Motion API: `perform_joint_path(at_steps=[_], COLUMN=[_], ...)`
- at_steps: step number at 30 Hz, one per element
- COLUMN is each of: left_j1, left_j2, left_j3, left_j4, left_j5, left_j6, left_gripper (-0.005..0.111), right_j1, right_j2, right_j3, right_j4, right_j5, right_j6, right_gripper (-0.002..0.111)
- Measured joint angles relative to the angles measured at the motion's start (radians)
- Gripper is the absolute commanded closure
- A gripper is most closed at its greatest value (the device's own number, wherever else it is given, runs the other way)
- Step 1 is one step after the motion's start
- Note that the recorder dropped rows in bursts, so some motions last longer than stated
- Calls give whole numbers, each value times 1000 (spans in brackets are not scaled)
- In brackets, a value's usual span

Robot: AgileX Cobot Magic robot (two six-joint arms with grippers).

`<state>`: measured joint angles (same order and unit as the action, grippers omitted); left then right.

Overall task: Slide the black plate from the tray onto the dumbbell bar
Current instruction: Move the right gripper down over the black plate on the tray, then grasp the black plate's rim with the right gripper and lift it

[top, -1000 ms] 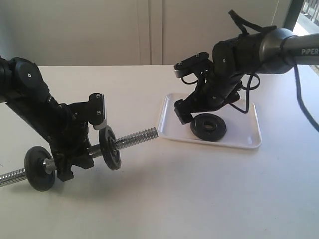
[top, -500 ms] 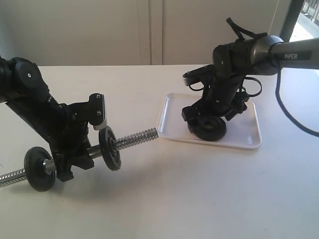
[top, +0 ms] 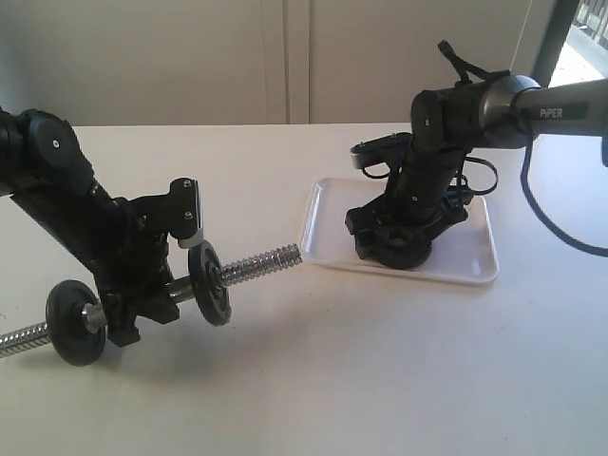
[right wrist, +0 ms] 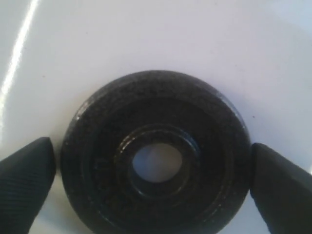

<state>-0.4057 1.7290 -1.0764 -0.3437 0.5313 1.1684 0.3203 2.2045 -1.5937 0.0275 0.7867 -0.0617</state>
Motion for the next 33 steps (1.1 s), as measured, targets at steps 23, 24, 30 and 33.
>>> perform_joint_path(at_steps=[23,24,30,33], left_j1=[0,0,0,0], left_j2=[-1,-1,-1,-1], left_j3=[0,0,0,0], left_j4=[-4,-4,-4,-4], left_j5=[4,4,4,4], left_j6=[0,0,0,0], left_gripper=[107,107,107,107], right_j1=[-6,-11,-31,-48], right_j2=[-30,-39,-116,-152], right_j3=[0,3,6,6], right_j4=[-35,-35,-27,57], right_j5=[73,83,106,130], right_j6=[40,40,24,-50], right_gripper=[108,108,108,108])
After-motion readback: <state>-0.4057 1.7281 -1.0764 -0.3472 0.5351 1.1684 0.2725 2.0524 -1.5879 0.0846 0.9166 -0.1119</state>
